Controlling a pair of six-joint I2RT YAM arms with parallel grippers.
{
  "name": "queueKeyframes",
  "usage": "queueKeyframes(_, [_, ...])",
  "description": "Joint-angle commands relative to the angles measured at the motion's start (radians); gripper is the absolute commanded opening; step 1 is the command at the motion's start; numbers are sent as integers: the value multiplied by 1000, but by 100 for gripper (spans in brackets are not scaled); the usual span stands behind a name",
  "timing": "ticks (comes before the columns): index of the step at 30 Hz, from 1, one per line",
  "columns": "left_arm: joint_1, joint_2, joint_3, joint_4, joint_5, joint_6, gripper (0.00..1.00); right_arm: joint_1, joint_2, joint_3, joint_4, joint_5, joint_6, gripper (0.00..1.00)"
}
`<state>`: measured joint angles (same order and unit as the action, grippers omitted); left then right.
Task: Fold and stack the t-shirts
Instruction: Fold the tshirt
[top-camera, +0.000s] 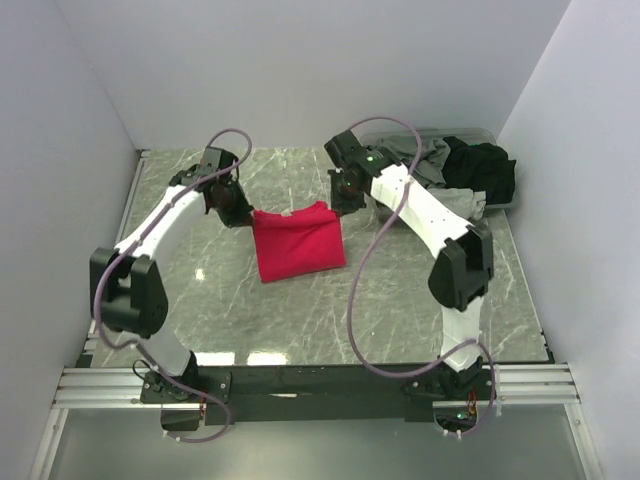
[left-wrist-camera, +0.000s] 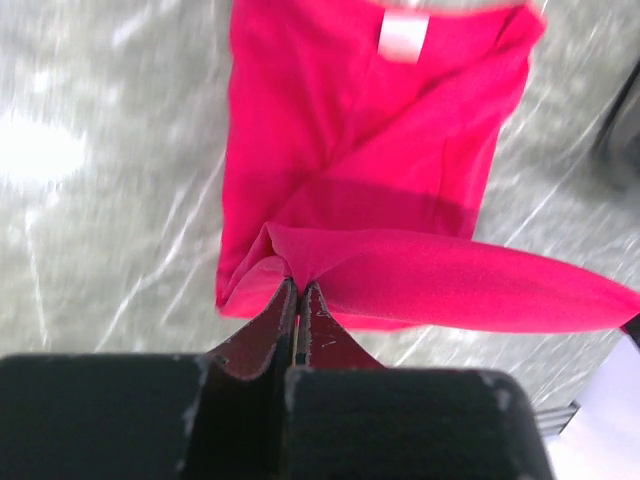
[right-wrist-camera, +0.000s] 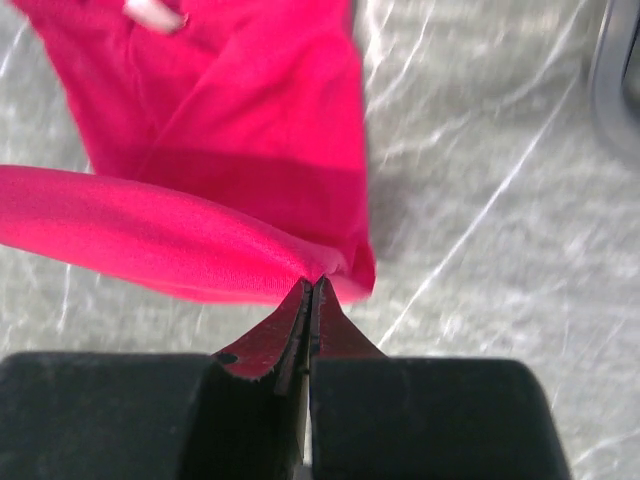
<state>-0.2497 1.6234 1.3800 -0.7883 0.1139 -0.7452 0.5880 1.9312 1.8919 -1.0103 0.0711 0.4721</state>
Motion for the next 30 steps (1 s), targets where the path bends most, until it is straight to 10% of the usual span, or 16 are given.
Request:
queueKeyframes(1, [26, 65, 88, 80, 27, 29, 0, -36, 72, 102, 16, 45, -58, 0])
queueKeyframes(26, [139, 398, 287, 170, 52, 38, 1, -105, 472, 480, 117, -31, -156, 0])
queueKeyframes(28, [141, 408, 284, 207, 58, 35, 24, -106, 476, 484, 130, -37, -159, 9])
queueKeyframes(30, [144, 411, 286, 234, 59, 35, 47, -112, 473, 487, 148, -47, -155, 40])
